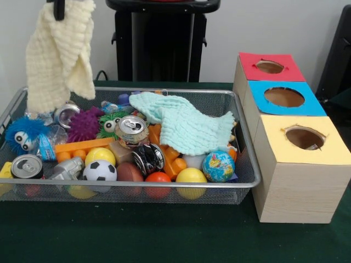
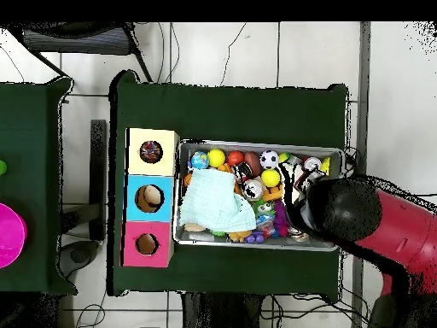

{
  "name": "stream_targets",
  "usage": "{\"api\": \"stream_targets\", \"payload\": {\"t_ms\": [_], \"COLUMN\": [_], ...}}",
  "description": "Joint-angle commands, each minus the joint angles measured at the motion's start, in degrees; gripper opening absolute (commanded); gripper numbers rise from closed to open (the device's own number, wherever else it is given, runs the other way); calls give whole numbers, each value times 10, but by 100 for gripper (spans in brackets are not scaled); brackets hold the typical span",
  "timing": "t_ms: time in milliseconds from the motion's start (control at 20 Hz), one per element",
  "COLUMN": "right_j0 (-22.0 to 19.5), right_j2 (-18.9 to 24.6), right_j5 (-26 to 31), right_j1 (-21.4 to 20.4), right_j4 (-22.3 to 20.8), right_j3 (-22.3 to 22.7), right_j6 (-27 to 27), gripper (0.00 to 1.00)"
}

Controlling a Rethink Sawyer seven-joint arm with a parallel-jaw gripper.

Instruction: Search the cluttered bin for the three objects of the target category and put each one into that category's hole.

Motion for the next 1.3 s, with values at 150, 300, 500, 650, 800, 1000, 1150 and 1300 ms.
{"api": "stream_targets", "payload": {"t_ms": [150, 300, 500, 650, 800, 1000, 1150, 1300], "right_j0": [-21, -34, -44, -51, -54, -48, -41, -33], "right_j2": [32, 38, 42, 48, 49, 44, 37, 31], "right_j5": [-31, -75, -97, -132, -148, -124, -114, -114], "right_j1": [47, 84, 126, 160, 185, 188, 185, 183], "right_j4": [-61, -69, -72, -70, -70, -66, -69, -69], "right_j3": [25, 33, 38, 44, 40, 41, 41, 40], "right_j6": [-58, -42, -32, -19, -8, -8, -10, -5], "gripper": [0, 0, 0, 0, 0, 0, 0, 100]}}
